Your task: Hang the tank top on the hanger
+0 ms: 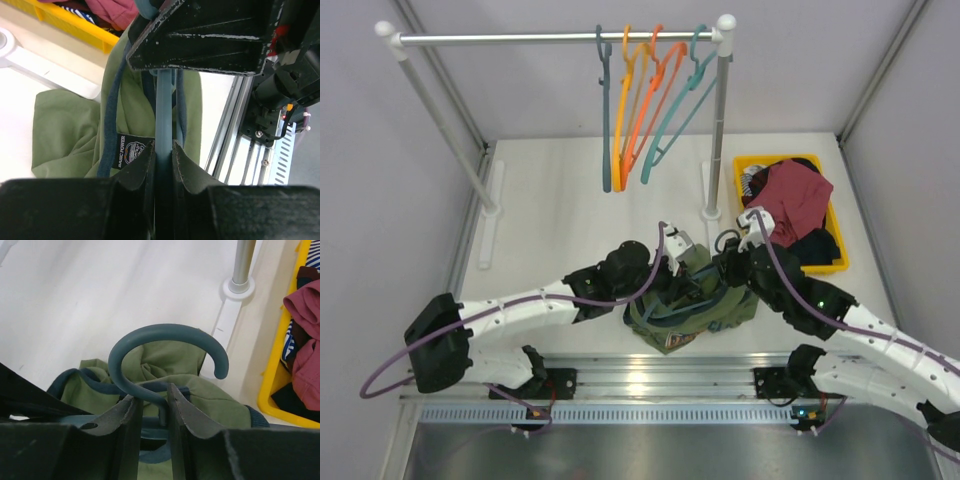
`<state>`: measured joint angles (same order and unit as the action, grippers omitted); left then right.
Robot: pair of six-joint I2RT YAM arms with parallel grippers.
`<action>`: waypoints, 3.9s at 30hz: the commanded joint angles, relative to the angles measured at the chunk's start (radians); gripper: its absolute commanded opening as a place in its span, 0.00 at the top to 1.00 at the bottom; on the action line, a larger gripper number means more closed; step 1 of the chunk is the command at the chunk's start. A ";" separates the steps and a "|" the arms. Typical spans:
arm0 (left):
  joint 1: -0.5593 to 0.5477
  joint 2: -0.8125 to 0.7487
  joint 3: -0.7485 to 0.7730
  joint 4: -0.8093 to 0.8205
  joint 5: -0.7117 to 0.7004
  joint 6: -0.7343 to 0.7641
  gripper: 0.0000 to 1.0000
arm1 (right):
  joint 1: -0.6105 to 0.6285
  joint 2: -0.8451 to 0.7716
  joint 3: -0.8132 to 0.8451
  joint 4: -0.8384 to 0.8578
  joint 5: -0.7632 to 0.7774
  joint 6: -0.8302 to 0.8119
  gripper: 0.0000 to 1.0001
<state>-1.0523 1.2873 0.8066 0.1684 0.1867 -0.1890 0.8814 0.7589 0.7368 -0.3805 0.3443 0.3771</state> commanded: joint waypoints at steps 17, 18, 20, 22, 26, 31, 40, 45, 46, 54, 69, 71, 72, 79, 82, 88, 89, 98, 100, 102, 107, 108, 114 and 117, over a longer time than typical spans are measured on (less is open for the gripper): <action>-0.003 -0.034 0.054 -0.026 -0.162 -0.116 0.60 | 0.134 -0.013 -0.066 0.143 0.286 -0.040 1.00; -0.003 -0.037 0.055 -0.030 -0.176 -0.121 0.59 | 0.137 -0.013 -0.068 0.143 0.295 -0.041 1.00; -0.003 -0.049 0.054 -0.038 -0.211 -0.138 0.58 | 0.140 -0.016 -0.073 0.144 0.301 -0.047 1.00; -0.003 -0.059 0.054 -0.056 -0.243 -0.148 0.54 | 0.142 -0.020 -0.077 0.141 0.306 -0.055 1.00; -0.003 -0.098 0.046 -0.102 -0.308 -0.176 0.54 | 0.145 -0.044 -0.091 0.146 0.299 -0.081 1.00; -0.003 -0.170 0.014 -0.164 -0.439 -0.256 0.54 | 0.145 -0.062 -0.100 0.126 0.295 -0.109 1.00; -0.003 -0.356 -0.049 -0.408 -0.670 -0.467 0.53 | 0.153 -0.076 -0.102 0.109 0.279 -0.127 1.00; -0.003 -0.303 0.008 -0.590 -0.734 -0.553 0.55 | 0.174 -0.084 -0.102 0.118 0.260 -0.136 1.00; -0.003 -0.287 0.016 -0.634 -0.737 -0.578 0.56 | 0.177 -0.087 -0.103 0.121 0.262 -0.136 1.00; -0.003 -0.166 0.020 -0.635 -0.619 -0.604 0.59 | 0.192 -0.082 -0.090 0.100 0.311 -0.127 1.00; -0.003 -0.121 -0.026 -0.627 -0.461 -0.625 0.64 | 0.197 -0.073 -0.083 0.086 0.335 -0.110 1.00; -0.003 -0.128 -0.038 -0.627 -0.455 -0.627 0.67 | 0.197 -0.067 -0.080 0.083 0.343 -0.110 1.00; -0.003 -0.131 -0.043 -0.629 -0.452 -0.629 0.67 | 0.197 -0.067 -0.079 0.080 0.344 -0.106 1.00; -0.003 -0.158 -0.073 -0.632 -0.426 -0.627 0.80 | 0.197 -0.053 -0.065 0.072 0.360 -0.092 1.00; -0.005 -0.163 -0.098 -0.630 -0.414 -0.630 0.81 | 0.197 -0.044 -0.056 0.066 0.367 -0.090 1.00; -0.003 -0.172 -0.126 -0.601 -0.403 -0.630 0.72 | 0.197 -0.046 -0.054 0.063 0.367 -0.081 1.00; -0.003 -0.172 -0.129 -0.596 -0.406 -0.630 0.71 | 0.197 -0.044 -0.056 0.061 0.371 -0.080 1.00; -0.003 -0.152 -0.124 -0.529 -0.421 -0.627 0.69 | 0.197 -0.046 -0.053 0.054 0.371 -0.072 1.00; -0.003 -0.152 -0.115 -0.520 -0.435 -0.629 0.69 | 0.197 -0.049 -0.053 0.049 0.372 -0.072 1.00; -0.003 -0.155 -0.107 -0.515 -0.458 -0.627 0.69 | 0.197 -0.049 -0.053 0.046 0.372 -0.072 1.00; -0.005 -0.120 -0.078 -0.521 -0.484 -0.610 0.68 | 0.197 -0.049 -0.053 0.049 0.372 -0.075 1.00; -0.005 -0.100 -0.075 -0.527 -0.489 -0.610 0.68 | 0.195 -0.046 -0.053 0.051 0.372 -0.073 1.00; -0.003 -0.060 -0.049 -0.553 -0.490 -0.609 0.81 | 0.195 -0.053 -0.053 0.045 0.380 -0.072 1.00; -0.003 -0.092 -0.044 -0.584 -0.494 -0.609 0.98 | 0.197 -0.053 -0.048 0.037 0.394 -0.070 1.00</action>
<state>-1.0561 1.2297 0.7197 -0.4026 -0.2829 -0.8066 1.0595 0.7174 0.6304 -0.3634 0.7002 0.2993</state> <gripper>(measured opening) 0.064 0.086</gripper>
